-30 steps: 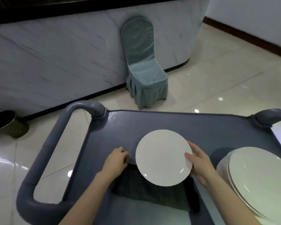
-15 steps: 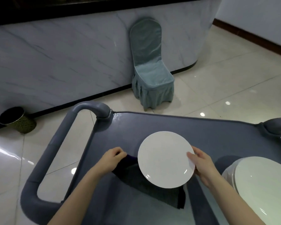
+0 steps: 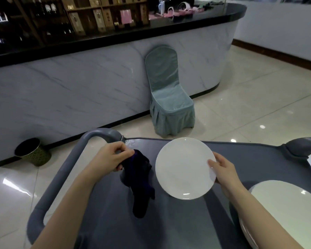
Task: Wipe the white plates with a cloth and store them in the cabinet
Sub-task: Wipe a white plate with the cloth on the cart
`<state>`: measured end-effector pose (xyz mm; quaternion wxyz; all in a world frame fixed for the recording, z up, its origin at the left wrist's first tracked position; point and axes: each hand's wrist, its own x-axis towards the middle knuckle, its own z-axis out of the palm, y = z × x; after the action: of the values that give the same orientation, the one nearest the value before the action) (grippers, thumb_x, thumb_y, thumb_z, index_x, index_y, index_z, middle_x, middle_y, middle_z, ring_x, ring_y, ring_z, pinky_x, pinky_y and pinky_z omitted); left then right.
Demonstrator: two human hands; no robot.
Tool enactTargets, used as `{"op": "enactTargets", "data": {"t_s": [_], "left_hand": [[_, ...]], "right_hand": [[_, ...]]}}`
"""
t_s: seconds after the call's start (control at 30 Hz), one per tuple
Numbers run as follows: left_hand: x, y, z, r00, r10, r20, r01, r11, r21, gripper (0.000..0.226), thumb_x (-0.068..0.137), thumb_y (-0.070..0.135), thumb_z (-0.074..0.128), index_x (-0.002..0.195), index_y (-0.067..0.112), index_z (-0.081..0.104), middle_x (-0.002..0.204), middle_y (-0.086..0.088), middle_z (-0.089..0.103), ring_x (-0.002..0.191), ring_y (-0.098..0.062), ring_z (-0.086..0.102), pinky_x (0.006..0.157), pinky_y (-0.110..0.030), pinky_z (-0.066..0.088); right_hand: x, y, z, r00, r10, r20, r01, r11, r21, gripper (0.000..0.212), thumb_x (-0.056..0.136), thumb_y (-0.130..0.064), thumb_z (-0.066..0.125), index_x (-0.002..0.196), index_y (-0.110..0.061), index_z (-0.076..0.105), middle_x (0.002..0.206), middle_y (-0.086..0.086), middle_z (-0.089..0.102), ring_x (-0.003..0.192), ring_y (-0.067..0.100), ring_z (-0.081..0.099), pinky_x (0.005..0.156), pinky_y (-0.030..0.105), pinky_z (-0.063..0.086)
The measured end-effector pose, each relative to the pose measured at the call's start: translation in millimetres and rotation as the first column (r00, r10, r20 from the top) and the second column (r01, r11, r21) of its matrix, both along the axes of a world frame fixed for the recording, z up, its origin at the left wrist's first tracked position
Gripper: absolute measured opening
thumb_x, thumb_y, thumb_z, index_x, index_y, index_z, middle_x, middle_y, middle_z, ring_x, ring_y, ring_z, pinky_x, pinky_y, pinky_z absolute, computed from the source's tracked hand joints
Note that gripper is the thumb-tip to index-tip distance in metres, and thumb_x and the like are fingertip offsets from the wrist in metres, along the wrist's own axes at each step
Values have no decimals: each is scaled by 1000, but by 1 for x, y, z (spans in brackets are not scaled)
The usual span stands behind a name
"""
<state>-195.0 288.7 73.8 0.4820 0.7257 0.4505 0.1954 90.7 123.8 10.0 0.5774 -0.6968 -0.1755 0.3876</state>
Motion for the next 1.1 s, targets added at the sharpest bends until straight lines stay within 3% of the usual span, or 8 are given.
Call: {"op": "enactTargets", "data": {"t_s": [0.17, 0.33, 0.4, 0.5, 0.63, 0.77, 0.87, 1.1], "left_hand": [[24, -12, 5, 999, 39, 11, -40, 988, 150, 26, 86, 21, 72, 70, 3, 61, 56, 7, 56, 52, -2, 49, 54, -14, 39], [55, -32, 26, 911, 15, 413, -32, 999, 33, 32, 91, 24, 62, 60, 27, 58, 56, 14, 54, 53, 0, 51, 54, -12, 42], [69, -43, 24, 904, -40, 426, 44, 999, -1, 21, 87, 32, 60, 67, 25, 62, 64, 12, 59, 61, -2, 54, 58, -15, 45], [88, -66, -6, 939, -317, 132, 322, 946, -25, 19, 94, 34, 55, 87, 20, 66, 86, 10, 65, 80, -4, 58, 76, -19, 47], [77, -73, -55, 876, -333, -348, 473, 727, 497, 22, 97, 18, 54, 113, 19, 68, 120, 10, 65, 112, -9, 58, 100, -30, 43], [61, -87, -75, 834, -296, -465, 530, 664, 528, 44, 100, 38, 41, 144, 36, 44, 155, 22, 26, 146, -1, 17, 119, -26, 13], [66, -108, -85, 745, -397, -536, 647, 625, 437, 57, 96, 49, 16, 152, 43, 17, 155, 34, -6, 144, 8, -15, 114, -24, -9], [101, -74, -90, 805, -223, -549, 528, 690, 494, 59, 102, 46, 29, 153, 42, -1, 157, 26, -17, 145, 2, -20, 120, -39, -3]], "right_hand": [[1, -3, 9, 1000, 18, -5, -18, 999, 46, 30, 98, -4, 51, 117, -20, 67, 107, 0, 71, 89, 18, 68, 63, 28, 55], [-13, 0, 0, 999, 35, 22, -35, 999, 9, 30, 96, -3, 51, 111, -23, 68, 110, 1, 71, 96, 24, 67, 73, 36, 58], [-19, 1, -3, 1000, 30, 3, -30, 1000, 1, 29, 94, -4, 51, 107, -24, 69, 107, 1, 71, 94, 24, 67, 71, 35, 56], [-26, 1, -4, 995, 7, -102, -5, 1000, 20, 31, 94, -1, 51, 105, -22, 70, 104, 5, 72, 88, 24, 67, 64, 32, 54], [-26, -7, -2, 980, -51, -193, 64, 996, 60, 31, 95, 0, 51, 108, -21, 70, 106, 6, 74, 91, 27, 69, 64, 32, 55], [-21, -16, 2, 970, -82, -230, 100, 992, 72, 33, 96, -2, 52, 119, -18, 68, 111, 8, 73, 95, 30, 69, 62, 32, 55], [-26, -18, 3, 969, -82, -233, 102, 992, 77, 32, 98, -2, 51, 122, -17, 67, 109, 7, 74, 90, 25, 70, 59, 29, 55], [-56, -19, 3, 977, 24, -214, 0, 994, 114, 35, 98, 1, 50, 115, -22, 70, 100, 3, 77, 90, 23, 73, 63, 29, 58]]}}
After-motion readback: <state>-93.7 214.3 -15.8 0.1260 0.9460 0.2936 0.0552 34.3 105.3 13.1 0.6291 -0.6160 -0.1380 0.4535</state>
